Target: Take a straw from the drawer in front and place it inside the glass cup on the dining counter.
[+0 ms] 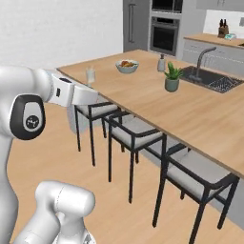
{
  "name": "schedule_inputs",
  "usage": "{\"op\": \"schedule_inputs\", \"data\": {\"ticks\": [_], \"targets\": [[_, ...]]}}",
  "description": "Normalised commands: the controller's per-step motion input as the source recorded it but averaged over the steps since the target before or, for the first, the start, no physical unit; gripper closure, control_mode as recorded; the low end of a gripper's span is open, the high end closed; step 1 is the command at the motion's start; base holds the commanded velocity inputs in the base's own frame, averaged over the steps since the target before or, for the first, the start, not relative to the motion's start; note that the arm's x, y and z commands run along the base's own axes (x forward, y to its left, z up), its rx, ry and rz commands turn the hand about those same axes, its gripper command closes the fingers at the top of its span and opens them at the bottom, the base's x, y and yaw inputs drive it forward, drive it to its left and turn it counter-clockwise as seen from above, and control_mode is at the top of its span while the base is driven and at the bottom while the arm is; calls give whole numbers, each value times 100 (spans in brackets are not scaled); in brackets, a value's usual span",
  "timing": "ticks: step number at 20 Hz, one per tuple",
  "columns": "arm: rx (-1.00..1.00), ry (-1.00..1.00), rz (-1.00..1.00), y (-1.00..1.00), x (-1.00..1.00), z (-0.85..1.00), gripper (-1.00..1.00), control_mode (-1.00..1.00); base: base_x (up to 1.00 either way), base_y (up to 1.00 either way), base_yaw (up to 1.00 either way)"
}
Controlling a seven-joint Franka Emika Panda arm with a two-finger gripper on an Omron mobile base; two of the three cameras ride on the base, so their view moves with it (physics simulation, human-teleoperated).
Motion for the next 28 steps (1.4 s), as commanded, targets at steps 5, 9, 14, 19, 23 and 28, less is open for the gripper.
{"op": "schedule_inputs", "data": {"ticks": [5,9,14,19,23,28], "targets": [[0,0,0,0,0,0,100,100,61,100,-25],[0,0,0,0,0,0,100,100,61,100,-25],[0,0,0,0,0,0,100,100,61,100,-26],[0,0,0,0,0,0,100,100,59,100,-26],[0,0,0,0,0,0,100,100,60,100,-27],[0,0,0,0,0,0,100,100,64,100,-29]]}}
